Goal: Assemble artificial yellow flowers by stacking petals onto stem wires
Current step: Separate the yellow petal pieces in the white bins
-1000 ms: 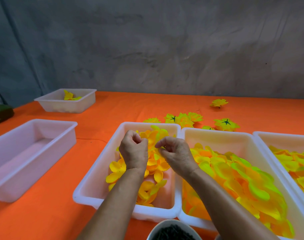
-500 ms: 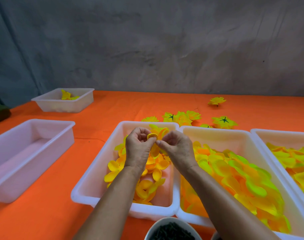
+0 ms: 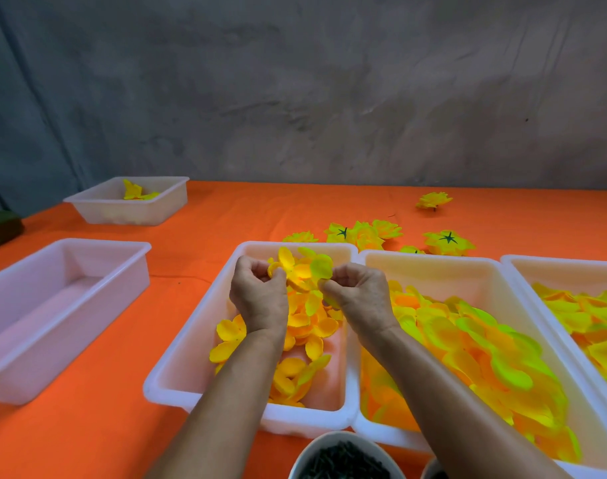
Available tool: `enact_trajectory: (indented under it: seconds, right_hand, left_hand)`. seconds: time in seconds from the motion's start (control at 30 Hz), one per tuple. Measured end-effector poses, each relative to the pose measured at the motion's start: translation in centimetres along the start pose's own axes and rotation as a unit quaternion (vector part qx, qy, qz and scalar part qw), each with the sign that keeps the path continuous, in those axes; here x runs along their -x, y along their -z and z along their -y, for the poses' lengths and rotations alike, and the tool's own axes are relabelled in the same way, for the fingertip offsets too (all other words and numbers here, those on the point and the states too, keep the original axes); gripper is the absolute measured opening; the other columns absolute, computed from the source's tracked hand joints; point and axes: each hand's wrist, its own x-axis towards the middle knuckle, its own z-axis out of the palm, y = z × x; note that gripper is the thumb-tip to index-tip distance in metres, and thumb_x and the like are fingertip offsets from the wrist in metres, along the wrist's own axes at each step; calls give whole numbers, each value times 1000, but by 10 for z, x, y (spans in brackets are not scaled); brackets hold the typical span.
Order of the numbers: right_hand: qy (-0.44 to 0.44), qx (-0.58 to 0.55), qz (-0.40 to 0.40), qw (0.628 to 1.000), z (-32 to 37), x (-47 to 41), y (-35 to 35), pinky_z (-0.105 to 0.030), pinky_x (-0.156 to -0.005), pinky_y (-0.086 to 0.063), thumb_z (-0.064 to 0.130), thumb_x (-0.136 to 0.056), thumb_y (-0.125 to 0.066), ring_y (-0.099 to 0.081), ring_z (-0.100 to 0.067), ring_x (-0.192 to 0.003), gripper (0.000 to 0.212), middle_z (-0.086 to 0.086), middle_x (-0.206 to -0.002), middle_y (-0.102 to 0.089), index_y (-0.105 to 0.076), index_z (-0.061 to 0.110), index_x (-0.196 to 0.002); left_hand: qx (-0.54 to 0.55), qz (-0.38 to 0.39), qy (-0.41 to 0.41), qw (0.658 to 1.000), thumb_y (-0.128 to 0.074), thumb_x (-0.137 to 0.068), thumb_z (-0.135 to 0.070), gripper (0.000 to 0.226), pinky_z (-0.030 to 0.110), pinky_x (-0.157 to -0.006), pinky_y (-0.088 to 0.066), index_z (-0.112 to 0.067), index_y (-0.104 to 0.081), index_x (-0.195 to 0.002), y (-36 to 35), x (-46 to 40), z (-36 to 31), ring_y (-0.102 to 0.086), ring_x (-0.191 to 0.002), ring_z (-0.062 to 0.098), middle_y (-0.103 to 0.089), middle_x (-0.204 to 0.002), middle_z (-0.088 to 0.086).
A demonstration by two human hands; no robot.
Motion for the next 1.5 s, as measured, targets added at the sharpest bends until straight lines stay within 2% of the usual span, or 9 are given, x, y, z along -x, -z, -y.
enact_trajectory:
  seconds: [0.37, 0.67, 0.8, 0.9, 1.03, 1.17, 1.33, 1.43, 1.5]
  right_hand:
    - [13, -56, -72, 996, -2, -5, 7, -24, -52, -42, -9, -76, -63, -51, -13, -50, 25, -4, -55, -56, -61, 11, -61]
    - [-9, -51, -5, 999, 1, -6, 8, -17, -42, -39, 5, -84, -66, -50, -2, -40, 26, 9, -45, -56, -61, 16, -61]
    - [-46, -12, -2, 999, 12, -8, 8, -16, -38, -33, 7, -78, -72, -50, -5, -39, 20, 5, -51, -57, -62, 19, -65]
    - [-105, 20, -28, 994, 20, -9, 6, -19, -40, -33, 10, -74, -74, -54, -9, -42, 18, 0, -60, -59, -58, 19, -76]
    - [-167, 20, -40, 985, 25, -7, 1, -21, -46, -33, 3, -75, -65, -52, -14, -47, 13, -4, -60, -56, -58, 13, -79]
    - [-240, -55, -13, 969, 34, 0, 6, -13, -38, -25, 0, -79, -60, -45, -8, -35, 18, -5, -55, -52, -56, 11, -66]
    - [-262, -87, 52, 960, 45, 4, 23, -14, -40, -31, 19, -90, -56, -47, -5, -37, 9, -5, -67, -61, -54, 16, -82]
    - [-252, -66, 51, 964, 46, 7, 41, -15, -41, -32, 21, -91, -55, -49, -6, -42, 8, -2, -68, -62, -54, 17, -85]
    - [-246, -58, 44, 967, 44, 10, 52, -15, -41, -31, 18, -91, -55, -48, -5, -41, 8, -2, -67, -61, -55, 16, -83]
  left_hand:
    - [-32, -82, 55, 995, -58, -74, 3, 12, 40, -74, -47, -6, -51, -79, 7, -10, 3, -54, -76, 29, -54, -77, 8]
    - [-218, 105, 118, 963, -61, -75, -1, 24, 29, -70, -43, -11, -63, -96, 5, -7, 9, -57, -81, 27, -65, -94, 9]
    - [-271, 146, -1, 951, -61, -76, -3, 38, 37, -89, -44, -10, -61, -113, 9, -3, -1, -54, -110, 33, -59, -117, 13]
    - [-163, 205, -148, 954, -60, -71, 4, 41, 34, -89, -46, -8, -63, -110, 14, 5, -20, -57, -103, 26, -60, -111, 9]
    - [-137, 422, -236, 865, -60, -60, -9, 56, 22, -80, -49, -14, -62, -116, 23, 24, -36, -57, -94, 12, -59, -109, -1]
    - [-170, 364, -279, 872, -67, -69, 7, 51, 25, -85, -47, -8, -63, -118, 25, 28, -32, -62, -95, 21, -67, -112, 10]
    - [-98, 327, -109, 934, -62, -82, 6, 25, 32, -79, -54, -7, -66, -103, 30, 22, -30, -68, -80, 23, -69, -92, 13]
    - [-48, 336, 14, 940, -59, -89, 0, 8, 45, -75, -57, -7, -61, -87, 33, 20, -29, -67, -77, 37, -63, -82, 17]
    - [-36, 337, 72, 938, -58, -90, -4, 10, 36, -60, -58, -8, -60, -82, 35, 21, -26, -65, -69, 33, -62, -84, 19]
